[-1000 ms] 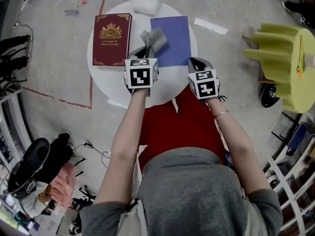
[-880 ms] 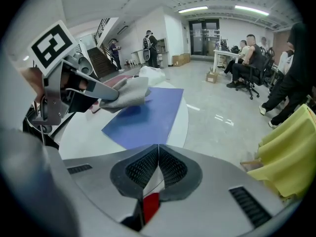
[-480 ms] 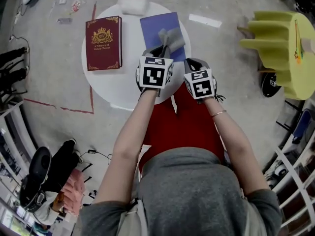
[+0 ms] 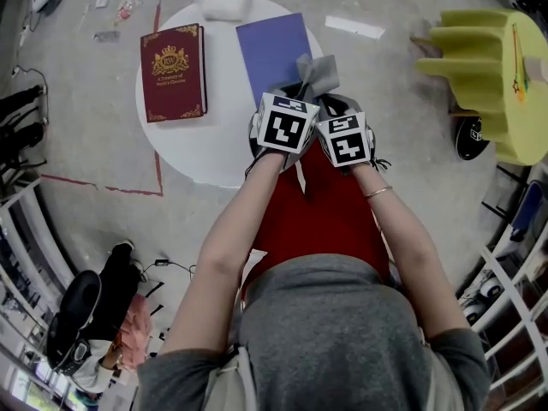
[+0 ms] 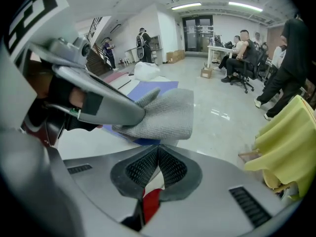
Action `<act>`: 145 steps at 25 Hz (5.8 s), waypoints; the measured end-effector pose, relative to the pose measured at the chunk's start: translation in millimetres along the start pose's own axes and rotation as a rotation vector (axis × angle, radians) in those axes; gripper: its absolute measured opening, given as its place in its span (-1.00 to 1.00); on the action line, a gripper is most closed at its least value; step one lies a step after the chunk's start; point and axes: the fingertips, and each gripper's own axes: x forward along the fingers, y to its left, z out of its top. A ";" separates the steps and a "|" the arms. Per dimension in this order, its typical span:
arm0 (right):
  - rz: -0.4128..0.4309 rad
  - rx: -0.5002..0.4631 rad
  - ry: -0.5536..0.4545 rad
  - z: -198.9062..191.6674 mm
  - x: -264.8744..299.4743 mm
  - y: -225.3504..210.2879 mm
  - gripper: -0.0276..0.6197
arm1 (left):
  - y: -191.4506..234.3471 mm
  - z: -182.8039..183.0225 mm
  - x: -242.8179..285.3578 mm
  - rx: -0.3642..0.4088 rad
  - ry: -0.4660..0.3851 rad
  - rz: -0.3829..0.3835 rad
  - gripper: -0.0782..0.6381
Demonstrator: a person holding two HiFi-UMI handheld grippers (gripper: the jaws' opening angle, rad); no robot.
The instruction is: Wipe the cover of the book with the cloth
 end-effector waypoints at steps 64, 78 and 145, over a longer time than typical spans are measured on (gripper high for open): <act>0.016 -0.092 -0.157 76.3 -34.1 21.5 -0.82 | 132.2 -61.2 -124.2 -0.255 -0.139 0.326 -0.71; 0.101 -0.102 -0.359 137.6 -79.6 31.1 -0.82 | 115.6 -3.6 -150.8 -0.223 -0.309 0.358 -0.72; 0.324 -0.275 -0.768 229.5 -194.5 70.1 -0.83 | 61.7 61.6 -291.8 -0.141 -0.755 0.589 -0.72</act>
